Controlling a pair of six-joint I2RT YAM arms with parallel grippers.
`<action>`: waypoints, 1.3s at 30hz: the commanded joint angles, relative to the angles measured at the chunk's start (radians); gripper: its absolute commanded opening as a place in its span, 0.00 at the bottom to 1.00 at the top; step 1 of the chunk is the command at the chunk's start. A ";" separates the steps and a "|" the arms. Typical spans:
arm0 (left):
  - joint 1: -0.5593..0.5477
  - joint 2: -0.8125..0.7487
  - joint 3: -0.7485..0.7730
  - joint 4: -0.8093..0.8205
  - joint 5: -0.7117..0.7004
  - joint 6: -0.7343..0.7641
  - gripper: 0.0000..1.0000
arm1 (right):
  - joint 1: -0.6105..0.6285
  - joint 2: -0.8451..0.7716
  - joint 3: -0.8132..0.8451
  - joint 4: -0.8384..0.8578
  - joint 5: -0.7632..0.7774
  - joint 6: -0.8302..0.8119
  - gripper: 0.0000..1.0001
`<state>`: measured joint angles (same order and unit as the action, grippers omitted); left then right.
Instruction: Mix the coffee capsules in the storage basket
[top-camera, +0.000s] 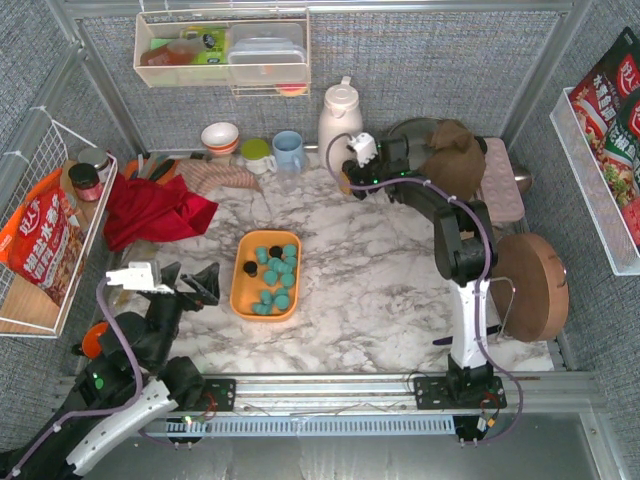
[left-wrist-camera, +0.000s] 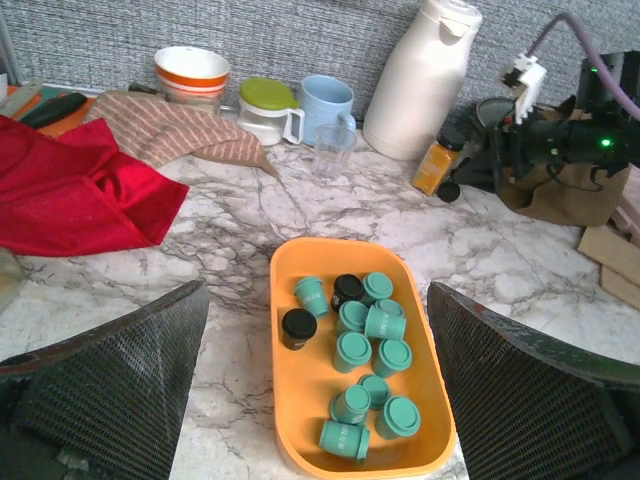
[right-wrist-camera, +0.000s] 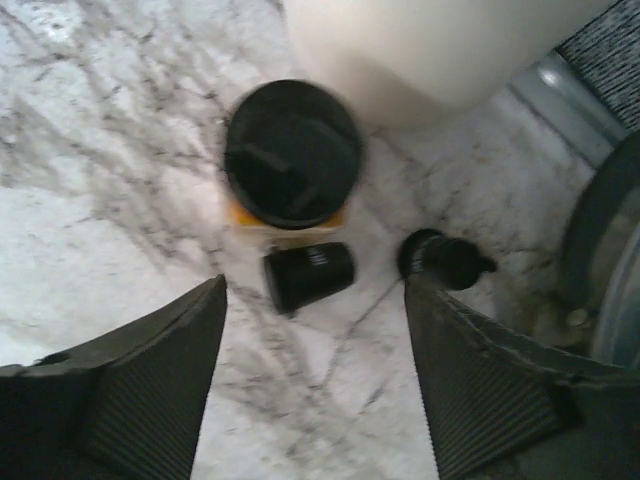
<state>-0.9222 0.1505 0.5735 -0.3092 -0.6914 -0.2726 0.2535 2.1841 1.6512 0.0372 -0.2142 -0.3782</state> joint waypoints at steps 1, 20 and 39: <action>0.000 -0.020 -0.009 0.018 -0.030 0.004 0.99 | -0.059 0.066 0.126 -0.132 -0.229 -0.123 0.78; 0.002 0.036 -0.009 0.020 -0.043 0.015 0.99 | -0.077 0.405 0.691 -0.703 -0.253 -0.397 0.80; 0.003 0.025 -0.009 0.016 -0.042 0.013 0.99 | -0.033 0.330 0.527 -0.790 -0.231 -0.660 0.44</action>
<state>-0.9203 0.1799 0.5640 -0.3084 -0.7307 -0.2657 0.2188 2.5515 2.2669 -0.7177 -0.4568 -1.0084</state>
